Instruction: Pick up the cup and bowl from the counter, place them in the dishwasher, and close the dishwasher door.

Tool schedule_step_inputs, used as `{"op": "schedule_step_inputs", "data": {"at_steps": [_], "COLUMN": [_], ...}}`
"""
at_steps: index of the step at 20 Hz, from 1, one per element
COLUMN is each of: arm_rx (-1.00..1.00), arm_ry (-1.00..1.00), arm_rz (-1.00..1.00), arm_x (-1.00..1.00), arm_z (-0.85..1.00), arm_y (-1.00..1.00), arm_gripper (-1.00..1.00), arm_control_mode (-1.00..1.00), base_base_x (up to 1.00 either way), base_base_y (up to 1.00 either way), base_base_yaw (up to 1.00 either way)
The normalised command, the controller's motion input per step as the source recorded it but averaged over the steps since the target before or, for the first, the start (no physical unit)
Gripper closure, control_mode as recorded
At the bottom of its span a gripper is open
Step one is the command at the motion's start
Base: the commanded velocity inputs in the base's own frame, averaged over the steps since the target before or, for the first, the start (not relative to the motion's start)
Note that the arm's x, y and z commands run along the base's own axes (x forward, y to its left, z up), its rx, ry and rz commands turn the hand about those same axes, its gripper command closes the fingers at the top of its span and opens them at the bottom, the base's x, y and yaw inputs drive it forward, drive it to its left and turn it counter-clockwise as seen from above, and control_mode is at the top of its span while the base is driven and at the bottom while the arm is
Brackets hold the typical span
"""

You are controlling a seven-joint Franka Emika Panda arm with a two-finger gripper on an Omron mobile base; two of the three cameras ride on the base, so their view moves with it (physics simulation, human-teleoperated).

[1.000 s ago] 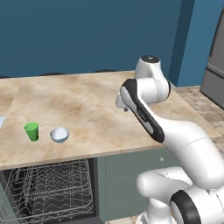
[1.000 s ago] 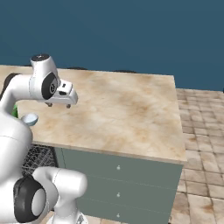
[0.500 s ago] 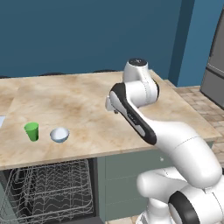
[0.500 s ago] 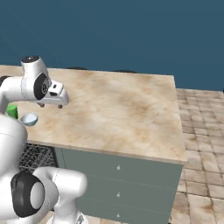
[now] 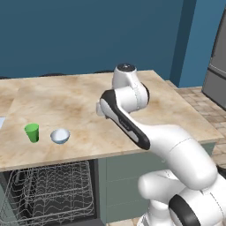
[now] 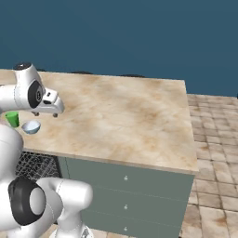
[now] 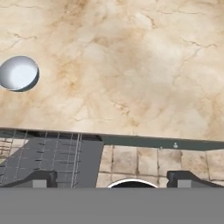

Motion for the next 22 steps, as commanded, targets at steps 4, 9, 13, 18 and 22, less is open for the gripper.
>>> {"op": "schedule_step_inputs", "data": {"at_steps": [4,9,13,18,22], "arm_rx": [0.00,0.00,0.00,0.00,0.00], "arm_ry": [0.00,-0.02,-0.05,0.00,0.00], "arm_rz": [0.00,0.00,0.00,0.00,0.00], "arm_x": [-0.03,-0.15,-0.25,-0.01,0.01], "arm_z": [-0.21,-0.16,-0.11,-0.28,-0.37], "arm_y": [0.31,0.35,0.35,0.20,0.23], "arm_gripper": [-1.00,-1.00,-1.00,-1.00,-1.00], "arm_control_mode": [-1.00,-1.00,-1.00,-1.00,-1.00], "base_base_x": [0.00,0.00,0.00,0.00,0.00], "base_base_y": [0.00,0.00,0.00,0.00,0.00], "base_base_yaw": [0.00,0.00,0.00,0.00,0.00]}}
